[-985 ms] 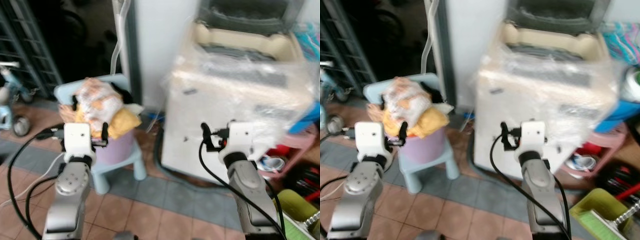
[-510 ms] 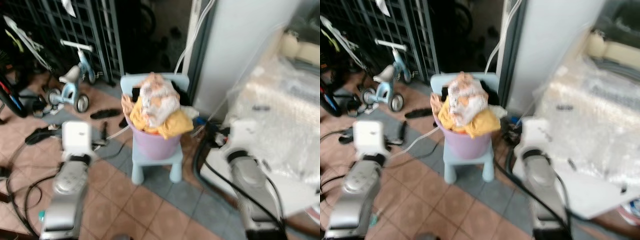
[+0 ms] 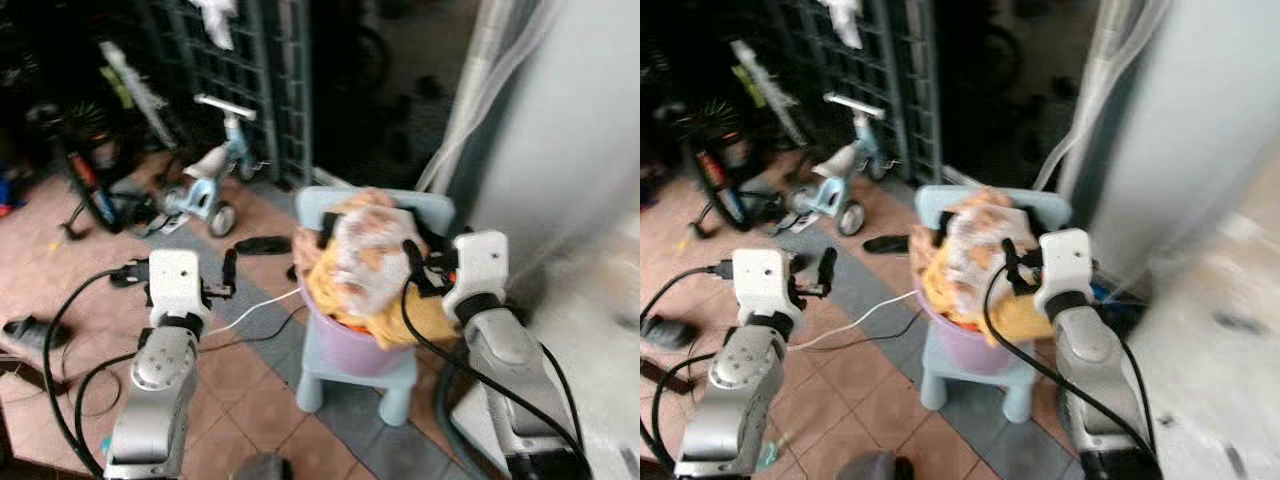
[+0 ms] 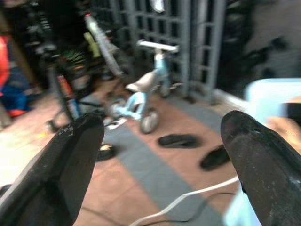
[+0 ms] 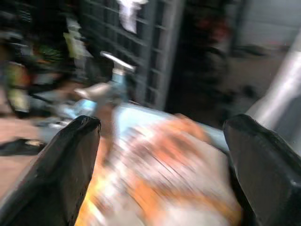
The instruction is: Clothes washing
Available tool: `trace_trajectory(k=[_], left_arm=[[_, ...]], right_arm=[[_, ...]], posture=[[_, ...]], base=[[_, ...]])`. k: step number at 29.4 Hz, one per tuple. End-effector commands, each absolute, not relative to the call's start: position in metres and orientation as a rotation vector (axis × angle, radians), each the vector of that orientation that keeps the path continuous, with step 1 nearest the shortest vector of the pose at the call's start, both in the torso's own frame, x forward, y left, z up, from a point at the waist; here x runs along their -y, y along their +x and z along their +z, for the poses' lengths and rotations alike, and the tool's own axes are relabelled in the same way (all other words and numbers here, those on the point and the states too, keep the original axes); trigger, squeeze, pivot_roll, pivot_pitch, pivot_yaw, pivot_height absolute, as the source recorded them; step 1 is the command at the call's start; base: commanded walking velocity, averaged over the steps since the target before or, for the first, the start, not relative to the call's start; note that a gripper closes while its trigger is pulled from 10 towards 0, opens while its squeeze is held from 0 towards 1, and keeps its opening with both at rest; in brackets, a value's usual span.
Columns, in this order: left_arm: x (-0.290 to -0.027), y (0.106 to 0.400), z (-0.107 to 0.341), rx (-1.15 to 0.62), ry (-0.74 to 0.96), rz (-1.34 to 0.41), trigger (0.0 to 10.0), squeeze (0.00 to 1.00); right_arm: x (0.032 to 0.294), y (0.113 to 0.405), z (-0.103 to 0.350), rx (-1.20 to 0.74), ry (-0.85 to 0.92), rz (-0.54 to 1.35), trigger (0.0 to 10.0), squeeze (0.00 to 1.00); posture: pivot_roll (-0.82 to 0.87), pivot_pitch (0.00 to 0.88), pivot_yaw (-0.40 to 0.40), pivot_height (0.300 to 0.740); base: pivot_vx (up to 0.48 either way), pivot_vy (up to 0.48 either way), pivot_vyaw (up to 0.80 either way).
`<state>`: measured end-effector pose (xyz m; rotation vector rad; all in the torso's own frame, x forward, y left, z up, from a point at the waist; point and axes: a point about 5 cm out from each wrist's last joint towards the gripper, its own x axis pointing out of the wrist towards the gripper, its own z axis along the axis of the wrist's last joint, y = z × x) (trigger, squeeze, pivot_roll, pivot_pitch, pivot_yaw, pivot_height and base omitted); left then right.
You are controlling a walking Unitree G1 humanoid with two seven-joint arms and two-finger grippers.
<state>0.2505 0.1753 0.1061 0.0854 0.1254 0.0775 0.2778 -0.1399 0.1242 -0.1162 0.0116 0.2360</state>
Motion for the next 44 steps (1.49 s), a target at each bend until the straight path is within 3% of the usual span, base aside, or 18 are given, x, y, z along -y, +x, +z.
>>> trace_trajectory(k=[1,17,19,20,21,22,34,44], left_arm=[[-0.170,0.251,0.109,-0.117,0.087,0.064,10.0,0.00],[-0.166,0.226,0.096,-0.240,0.081,0.024,10.0,0.00],[-0.165,0.222,0.097,-0.247,0.086,0.023,10.0,0.00],[-0.165,0.222,0.097,-0.247,0.086,0.023,10.0,0.00],[-0.166,0.219,0.097,-0.253,0.093,0.024,10.0,0.00],[-0.167,0.213,0.098,-0.266,0.104,0.023,10.0,0.00],[-0.181,0.195,0.105,-0.285,0.140,0.095,10.0,0.00],[-0.167,0.199,0.102,-0.291,0.124,0.068,10.0,0.00]], right_arm=[[0.148,0.279,0.114,-0.073,-0.137,0.214,10.0,0.00],[0.154,0.286,0.070,-0.441,-0.173,0.141,10.0,0.00],[0.149,0.285,0.064,-0.491,-0.133,0.166,7.6,0.00],[0.149,0.285,0.064,-0.491,-0.133,0.166,7.6,0.00],[0.146,0.284,0.061,-0.518,-0.119,0.180,1.3,0.00],[0.141,0.285,0.057,-0.566,-0.109,0.198,0.0,0.00],[0.150,0.292,0.056,-0.659,-0.148,0.107,0.0,0.00],[0.145,0.277,0.037,-0.754,-0.150,0.122,0.0,0.00]], posture=[[0.00,0.000,0.011,0.740],[0.07,0.000,-0.038,0.740],[0.08,0.000,-0.044,0.740],[0.08,0.000,-0.044,0.740],[0.09,0.010,-0.050,0.740],[0.11,0.043,-0.063,0.740],[0.12,0.109,-0.088,0.740],[0.12,0.066,-0.104,0.740]], base=[[0.439,0.000,0.00],[0.024,0.000,0.00],[0.000,0.000,0.00],[0.000,0.000,0.00],[0.000,0.000,0.00],[0.000,0.000,0.00],[0.000,0.000,0.00],[0.000,0.000,0.00]])
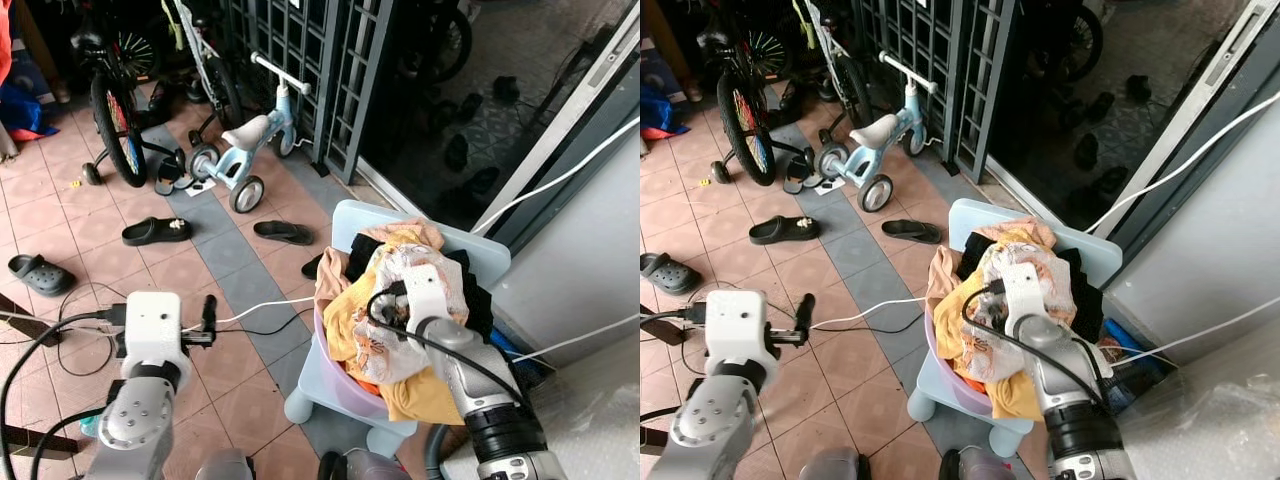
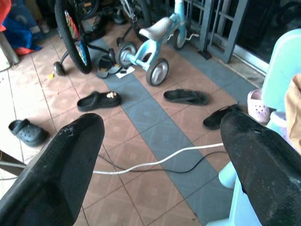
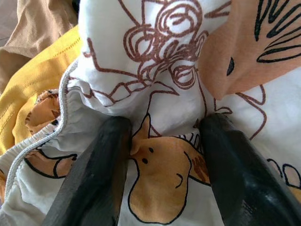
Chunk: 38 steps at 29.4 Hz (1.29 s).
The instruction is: Clothes washing
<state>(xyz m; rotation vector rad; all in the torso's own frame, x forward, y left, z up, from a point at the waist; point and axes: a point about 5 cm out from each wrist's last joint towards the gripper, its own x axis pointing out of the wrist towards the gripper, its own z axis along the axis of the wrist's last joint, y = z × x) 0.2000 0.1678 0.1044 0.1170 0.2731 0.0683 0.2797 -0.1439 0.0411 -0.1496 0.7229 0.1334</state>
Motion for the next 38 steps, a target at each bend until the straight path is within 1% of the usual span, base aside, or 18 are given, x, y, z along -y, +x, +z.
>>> trace_trajectory(k=[1,8,12,14,18,25,28,29,30,31,32,34,36,38], left_arm=[[-0.168,0.200,0.101,-0.291,0.124,0.071,10.0,0.00],[-0.169,0.203,0.101,-0.277,0.100,0.106,10.0,0.00],[-0.167,0.204,0.101,-0.274,0.106,0.109,10.0,0.00],[-0.166,0.208,0.099,-0.278,0.078,0.110,10.0,0.00],[-0.166,0.214,0.098,-0.265,0.089,0.108,10.0,0.00],[-0.168,0.224,0.099,-0.248,0.099,0.111,10.0,0.00],[-0.167,0.228,0.099,-0.233,0.113,0.106,10.0,0.00],[-0.167,0.228,0.099,-0.233,0.113,0.106,10.0,0.00],[-0.167,0.230,0.099,-0.226,0.123,0.102,10.0,0.00],[-0.167,0.230,0.099,-0.226,0.123,0.102,10.0,0.00],[-0.167,0.232,0.099,-0.220,0.122,0.106,10.0,0.00],[-0.167,0.233,0.099,-0.217,0.116,0.110,10.0,0.00],[-0.166,0.236,0.101,-0.202,0.130,0.091,10.0,0.00],[-0.166,0.237,0.101,-0.198,0.139,0.083,10.0,0.00]], right_arm=[[0.145,0.277,0.037,-0.757,-0.136,0.120,0.0,0.00],[0.151,0.282,0.041,-0.744,-0.058,0.086,0.0,0.00],[0.153,0.282,0.041,-0.740,-0.065,0.082,0.0,0.00],[0.157,0.283,0.043,-0.733,-0.064,0.067,0.0,0.00],[0.161,0.283,0.046,-0.713,-0.004,0.048,0.0,0.00],[0.164,0.283,0.049,-0.685,0.044,0.009,0.0,0.00],[0.165,0.285,0.064,-0.556,0.109,0.006,0.0,0.00],[0.165,0.285,0.064,-0.556,0.109,0.006,0.0,0.00],[0.166,0.286,0.088,-0.373,0.133,0.020,0.0,0.00],[0.166,0.286,0.088,-0.373,0.133,0.020,0.0,0.00],[0.169,0.278,0.112,-0.206,0.119,0.040,0.0,0.00],[0.171,0.272,0.124,-0.132,0.113,0.040,0.0,0.00],[0.174,0.261,0.139,-0.044,0.065,0.034,0.0,0.00],[0.175,0.258,0.142,-0.030,0.051,0.036,0.0,0.00]], posture=[[0.12,0.060,-0.107,0.740],[0.11,0.043,-0.107,0.740],[0.09,0.029,-0.101,0.740],[0.08,0.018,-0.097,0.740],[0.07,0.000,-0.093,0.740],[0.05,0.000,-0.078,0.740],[0.04,0.000,-0.063,0.740],[0.04,0.000,-0.063,0.740],[0.03,0.000,-0.051,0.740],[0.03,0.000,-0.051,0.740],[0.02,0.000,-0.044,0.740],[0.02,0.000,-0.042,0.740],[0.01,0.000,-0.029,0.740],[0.01,0.000,-0.027,0.740]], base=[[0.000,0.000,0.00],[0.000,0.000,0.00],[0.000,0.000,0.00],[0.000,0.000,0.00],[0.000,0.000,0.00],[0.000,0.000,0.00],[0.000,0.000,0.00],[0.000,0.000,0.00],[0.000,0.000,0.00],[0.000,0.000,0.00],[0.000,0.000,0.00],[0.000,0.000,0.00],[0.000,0.000,0.00],[0.000,0.000,0.00]])
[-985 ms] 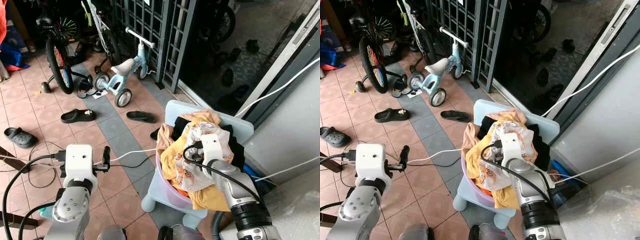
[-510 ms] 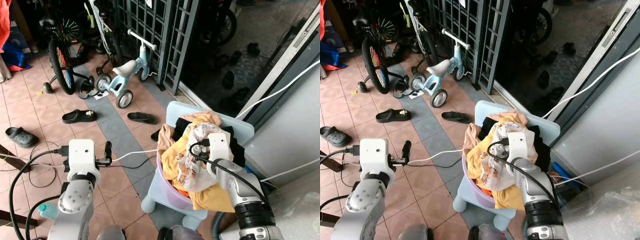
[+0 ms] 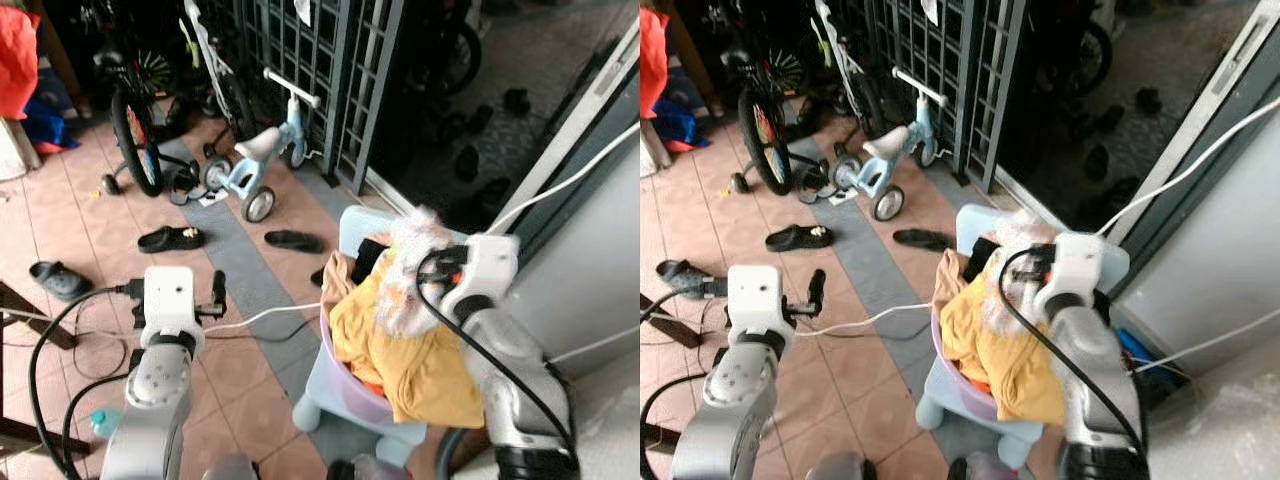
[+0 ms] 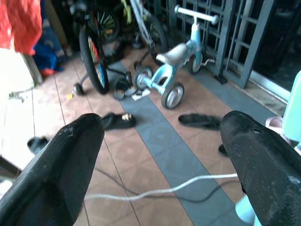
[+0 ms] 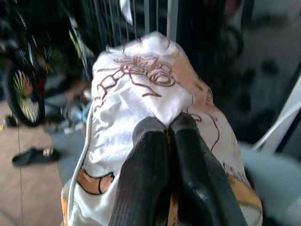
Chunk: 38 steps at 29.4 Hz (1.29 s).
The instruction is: Clothes washing
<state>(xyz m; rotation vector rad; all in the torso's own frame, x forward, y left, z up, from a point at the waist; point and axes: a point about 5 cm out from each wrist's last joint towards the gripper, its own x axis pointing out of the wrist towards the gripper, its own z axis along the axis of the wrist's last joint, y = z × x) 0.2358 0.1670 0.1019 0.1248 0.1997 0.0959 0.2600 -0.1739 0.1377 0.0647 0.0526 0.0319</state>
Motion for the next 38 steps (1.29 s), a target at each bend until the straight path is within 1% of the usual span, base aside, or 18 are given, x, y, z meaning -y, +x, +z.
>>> trace_trajectory(k=[1,2,3,8,17,27,35,38], left_arm=[[-0.166,0.239,0.101,-0.197,0.135,0.059,10.0,0.00],[-0.166,0.240,0.101,-0.196,0.132,0.055,10.0,0.00],[-0.166,0.242,0.101,-0.193,0.132,0.055,10.0,0.00],[-0.166,0.246,0.100,-0.191,0.131,0.052,10.0,0.00],[-0.166,0.253,0.101,-0.172,0.145,0.030,10.0,0.00],[-0.166,0.252,0.099,-0.171,0.148,0.022,10.0,0.00],[-0.163,0.255,0.102,-0.146,0.135,0.022,10.0,0.00],[-0.162,0.257,0.103,-0.140,0.110,0.040,10.0,0.00]], right_arm=[[0.173,0.253,0.143,-0.030,0.012,0.044,2.8,0.00],[0.172,0.252,0.141,-0.038,-0.002,0.044,10.0,0.00],[0.171,0.250,0.137,-0.046,-0.007,0.040,10.0,0.00],[0.170,0.249,0.131,-0.061,0.015,0.022,10.0,0.00],[0.167,0.254,0.133,-0.028,-0.024,0.022,10.0,0.00],[0.164,0.258,0.133,-0.012,-0.028,0.030,10.0,0.00],[0.160,0.260,0.143,0.047,-0.069,0.042,10.0,0.00],[0.156,0.263,0.148,0.080,-0.050,0.028,10.0,0.00]], posture=[[0.00,0.000,-0.017,0.740],[-0.01,0.000,-0.013,0.740],[-0.01,0.000,-0.010,0.740],[-0.01,0.000,0.005,0.740],[-0.01,0.000,0.016,0.740],[-0.01,0.000,0.020,0.740],[-0.02,0.000,0.021,0.740],[-0.02,0.000,0.021,0.740]], base=[[0.000,0.000,0.00],[0.000,0.000,0.00],[0.000,0.000,0.00],[0.000,0.000,-0.77],[0.000,0.000,-0.79],[0.000,-0.323,-0.78],[0.000,-0.313,-0.79],[0.000,0.000,0.00]])
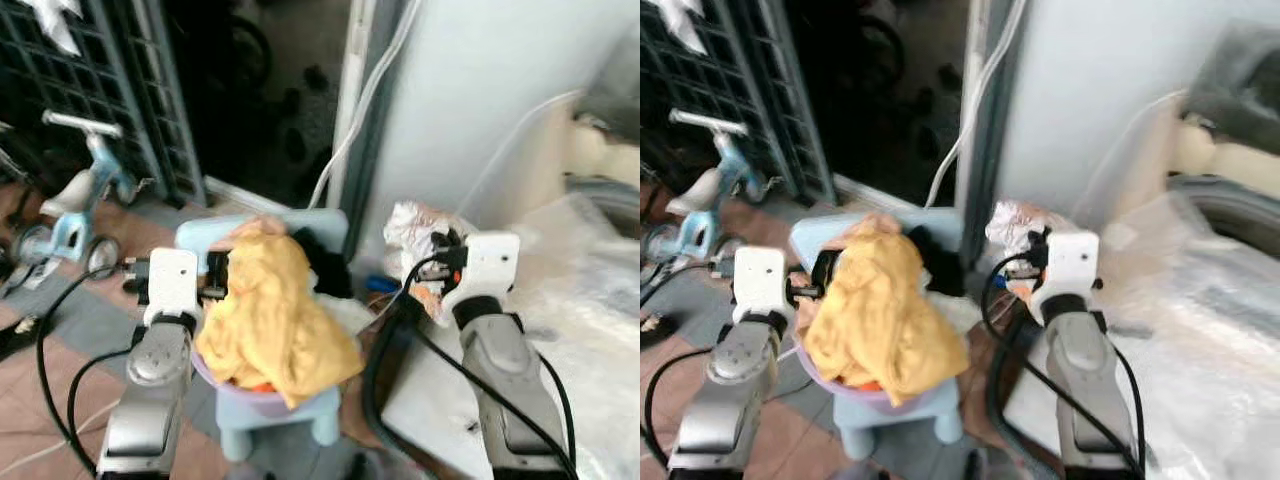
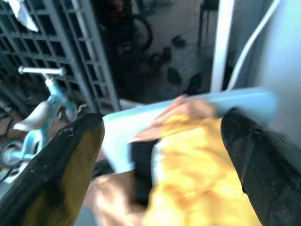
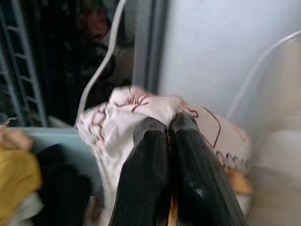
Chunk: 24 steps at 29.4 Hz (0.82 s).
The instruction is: Clothes washing
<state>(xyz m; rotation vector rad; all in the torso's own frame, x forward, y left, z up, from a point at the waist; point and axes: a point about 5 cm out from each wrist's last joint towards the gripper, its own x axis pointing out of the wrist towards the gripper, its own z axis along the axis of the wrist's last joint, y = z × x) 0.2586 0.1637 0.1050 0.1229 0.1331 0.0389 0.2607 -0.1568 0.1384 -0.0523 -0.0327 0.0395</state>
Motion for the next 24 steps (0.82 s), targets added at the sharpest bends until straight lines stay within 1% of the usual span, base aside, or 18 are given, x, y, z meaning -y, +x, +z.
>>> trace_trajectory(k=[1,3,4,5,7,13,16,18,19,21,22,23,24], left_arm=[[-0.161,0.257,0.102,-0.144,0.107,0.037,10.0,0.00],[-0.159,0.257,0.101,-0.150,0.104,0.026,10.0,0.00],[-0.157,0.257,0.100,-0.150,0.099,0.018,10.0,0.00],[-0.155,0.257,0.100,-0.149,0.100,0.012,10.0,0.00],[-0.152,0.257,0.101,-0.145,0.111,-0.007,10.0,0.00],[-0.153,0.259,0.104,-0.126,0.113,-0.019,10.0,0.00],[-0.152,0.263,0.108,-0.105,0.106,-0.015,10.0,0.00],[-0.151,0.263,0.108,-0.103,0.105,-0.018,10.0,0.00],[-0.151,0.262,0.108,-0.102,0.105,-0.018,10.0,0.00],[-0.151,0.262,0.108,-0.102,0.105,-0.018,10.0,0.00],[-0.152,0.260,0.107,-0.103,0.103,-0.019,10.0,0.00],[-0.152,0.259,0.105,-0.106,0.102,-0.021,10.0,0.00],[-0.151,0.259,0.104,-0.109,0.101,-0.024,10.0,0.00]], right_arm=[[0.155,0.264,0.148,0.077,-0.030,0.014,10.0,0.00],[0.149,0.268,0.146,0.072,0.022,-0.022,10.0,0.00],[0.138,0.273,0.149,0.098,0.007,0.003,10.0,0.00],[0.135,0.275,0.152,0.120,-0.016,0.018,10.0,0.00],[0.136,0.278,0.163,0.172,-0.064,0.035,10.0,0.00],[0.144,0.290,0.182,0.245,-0.103,0.012,10.0,0.00],[0.163,0.302,0.199,0.296,-0.165,-0.094,10.0,0.00],[0.177,0.304,0.202,0.295,-0.224,-0.186,10.0,0.00],[0.189,0.305,0.203,0.285,-0.242,-0.247,10.0,0.00],[0.192,0.305,0.203,0.279,-0.239,-0.261,10.0,0.00],[0.210,0.304,0.197,0.225,-0.226,-0.362,10.0,0.00],[0.220,0.302,0.189,0.183,-0.195,-0.421,10.0,0.00],[0.222,0.301,0.185,0.163,-0.180,-0.437,10.0,0.00]], posture=[[-0.02,0.000,0.021,0.740],[-0.02,0.000,0.024,0.740],[-0.03,0.000,0.035,0.740],[-0.03,0.000,0.041,0.740],[-0.03,0.000,0.041,0.740],[-0.05,0.000,0.039,0.740],[-0.04,0.000,0.030,0.740],[-0.04,0.000,0.032,0.740],[-0.05,0.000,0.027,0.740],[-0.05,0.000,0.027,0.740],[-0.05,0.000,0.029,0.740],[-0.05,0.000,0.029,0.740],[-0.05,0.000,0.031,0.740]], base=[[0.000,0.000,0.00],[0.000,0.000,0.00],[0.000,0.000,0.00],[0.000,0.000,0.00],[0.000,0.000,0.00],[0.000,0.000,0.00],[0.000,0.000,0.00],[0.000,0.000,-0.54],[0.000,0.000,-0.80],[0.000,0.000,-0.80],[0.000,0.000,-0.80],[0.000,-0.349,-0.80],[0.000,-0.352,-0.80]])
